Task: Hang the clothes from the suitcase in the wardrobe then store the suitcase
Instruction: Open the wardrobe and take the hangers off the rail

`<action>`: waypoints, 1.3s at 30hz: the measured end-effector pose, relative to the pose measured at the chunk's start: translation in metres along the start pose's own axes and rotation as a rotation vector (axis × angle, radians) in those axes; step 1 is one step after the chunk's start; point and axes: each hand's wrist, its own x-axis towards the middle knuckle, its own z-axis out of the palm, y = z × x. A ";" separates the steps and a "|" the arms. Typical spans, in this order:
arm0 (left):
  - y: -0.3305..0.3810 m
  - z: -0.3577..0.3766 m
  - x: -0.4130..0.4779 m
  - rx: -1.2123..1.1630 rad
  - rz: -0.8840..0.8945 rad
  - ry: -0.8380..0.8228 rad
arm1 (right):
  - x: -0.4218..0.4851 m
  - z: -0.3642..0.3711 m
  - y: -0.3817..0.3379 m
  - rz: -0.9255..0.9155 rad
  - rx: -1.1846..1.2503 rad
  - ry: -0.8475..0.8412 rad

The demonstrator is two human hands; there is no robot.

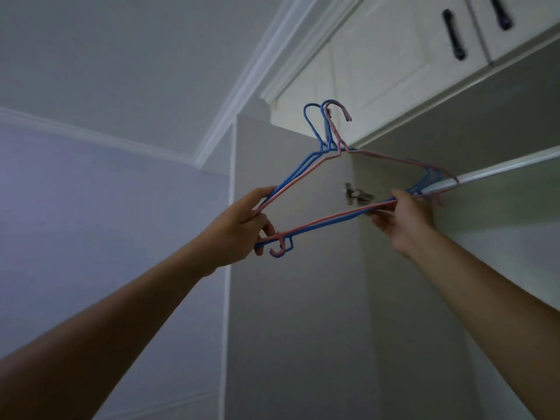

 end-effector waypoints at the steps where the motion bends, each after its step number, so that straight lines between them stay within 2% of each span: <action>1: -0.004 -0.021 -0.011 0.007 -0.021 0.010 | -0.012 0.020 0.005 -0.025 -0.033 -0.012; 4: -0.019 -0.093 -0.057 0.045 -0.113 0.075 | -0.058 0.088 0.026 -0.043 -0.076 -0.096; 11: -0.052 -0.232 -0.166 0.194 -0.357 0.250 | -0.173 0.222 0.071 0.097 0.008 -0.368; 21: -0.079 -0.349 -0.356 0.356 -0.724 0.489 | -0.344 0.359 0.197 0.501 0.066 -0.859; 27: -0.085 -0.355 -0.475 0.429 -1.005 0.626 | -0.452 0.379 0.287 0.825 0.091 -1.163; 29: -0.082 -0.351 -0.504 0.445 -1.070 0.655 | -0.478 0.374 0.316 0.916 0.100 -1.217; 31: -0.077 -0.339 -0.539 0.464 -1.187 0.745 | -0.516 0.367 0.348 1.038 0.087 -1.305; 39: -0.054 -0.277 -0.658 0.548 -1.487 0.981 | -0.661 0.328 0.429 1.519 0.030 -1.477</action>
